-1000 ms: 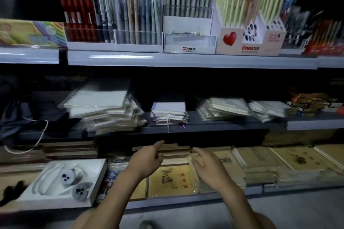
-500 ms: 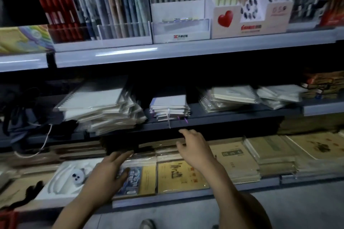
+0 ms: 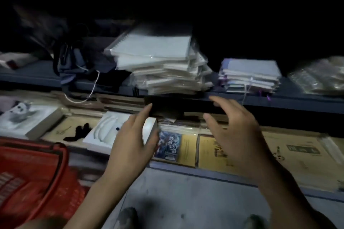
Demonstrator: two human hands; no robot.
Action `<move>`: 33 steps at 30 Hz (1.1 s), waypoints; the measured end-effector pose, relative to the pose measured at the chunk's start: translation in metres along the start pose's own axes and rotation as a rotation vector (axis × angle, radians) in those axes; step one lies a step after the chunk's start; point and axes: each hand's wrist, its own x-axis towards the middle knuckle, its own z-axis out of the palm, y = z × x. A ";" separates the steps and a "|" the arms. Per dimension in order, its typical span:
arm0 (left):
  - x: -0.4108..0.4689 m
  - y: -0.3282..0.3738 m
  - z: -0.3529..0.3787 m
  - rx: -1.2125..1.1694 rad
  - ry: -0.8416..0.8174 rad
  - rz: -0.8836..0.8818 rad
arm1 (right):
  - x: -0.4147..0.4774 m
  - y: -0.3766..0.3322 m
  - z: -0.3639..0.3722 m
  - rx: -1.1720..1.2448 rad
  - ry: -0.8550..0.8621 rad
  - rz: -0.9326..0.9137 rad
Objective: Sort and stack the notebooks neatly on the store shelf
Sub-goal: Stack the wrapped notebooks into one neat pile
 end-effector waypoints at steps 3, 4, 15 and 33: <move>0.021 0.010 -0.003 0.039 0.004 0.072 | 0.008 -0.012 0.022 0.011 -0.012 -0.020; 0.026 0.009 -0.003 0.113 -0.001 0.117 | 0.011 -0.014 0.029 -0.005 -0.020 -0.022; 0.028 -0.022 -0.018 0.259 0.100 0.249 | -0.006 -0.021 0.037 -0.132 -0.022 -0.107; 0.027 0.001 -0.064 -0.172 0.244 -0.012 | 0.017 -0.088 0.034 0.291 0.408 -0.104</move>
